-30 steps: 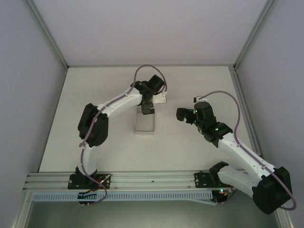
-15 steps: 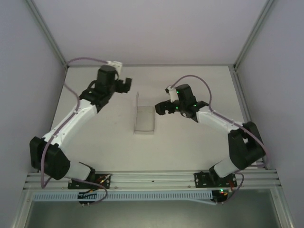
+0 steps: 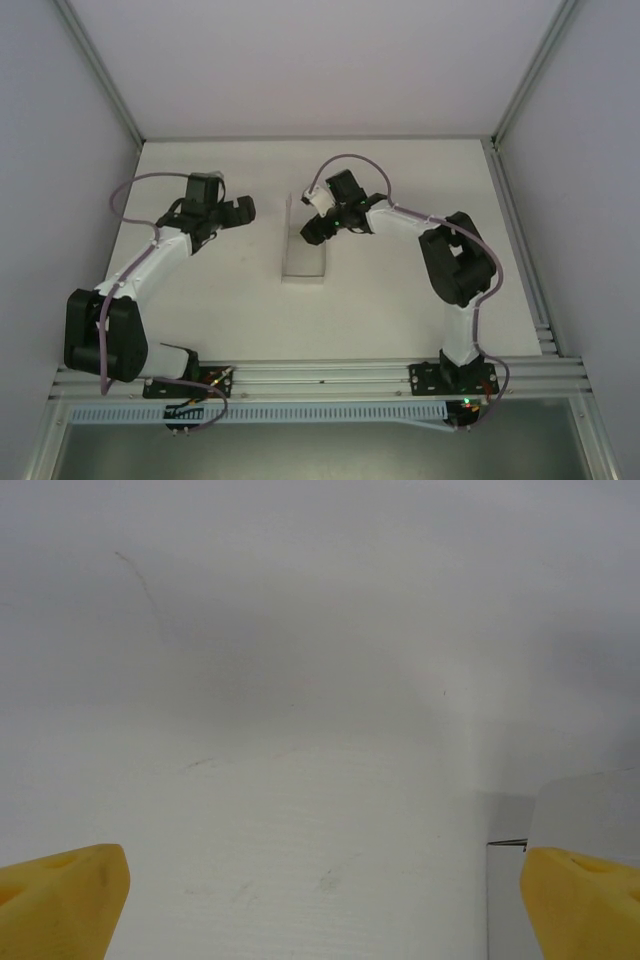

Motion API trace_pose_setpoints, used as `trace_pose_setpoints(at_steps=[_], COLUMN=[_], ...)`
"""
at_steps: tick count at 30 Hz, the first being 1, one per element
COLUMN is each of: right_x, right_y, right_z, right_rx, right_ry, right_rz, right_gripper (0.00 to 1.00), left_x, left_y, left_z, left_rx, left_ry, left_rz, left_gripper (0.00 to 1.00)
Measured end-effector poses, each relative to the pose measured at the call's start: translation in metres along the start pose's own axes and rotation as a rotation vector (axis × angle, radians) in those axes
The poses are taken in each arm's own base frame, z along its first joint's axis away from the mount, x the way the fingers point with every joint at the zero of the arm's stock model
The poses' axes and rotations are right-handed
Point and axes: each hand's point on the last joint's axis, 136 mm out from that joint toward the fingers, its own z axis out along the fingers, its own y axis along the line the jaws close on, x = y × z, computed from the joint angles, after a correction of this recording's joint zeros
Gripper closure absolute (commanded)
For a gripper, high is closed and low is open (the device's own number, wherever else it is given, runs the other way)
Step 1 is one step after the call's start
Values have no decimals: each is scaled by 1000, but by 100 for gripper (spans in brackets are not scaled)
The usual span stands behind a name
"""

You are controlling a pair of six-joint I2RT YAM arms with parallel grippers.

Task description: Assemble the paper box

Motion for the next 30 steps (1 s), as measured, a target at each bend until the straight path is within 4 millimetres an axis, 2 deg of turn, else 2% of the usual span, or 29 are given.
trace_pose_setpoints(at_steps=[7,14,15,20,26,30], right_x=[1,5,4,0,2,11], right_y=[-3,-6,-7,-11,-13,-21], right_z=[18,29,29,29,30,16], right_rx=[-21,-11,-4,33,144,312], right_ry=[13,29,30,24,22,47], right_rz=[19,24,26,40,60,161], right_gripper=[44,58,60,82,95,100], left_x=[4,4,4,3,3,0], left_y=[0,0,0,-1,-1,-2], left_z=[2,-3,-4,-6,-7,-12], left_rx=[6,15,17,23,24,29], left_ry=[5,-6,-9,-17,-19,-33], left_rz=[1,0,-1,-1,-1,-2], left_gripper=[0,0,0,0,0,0])
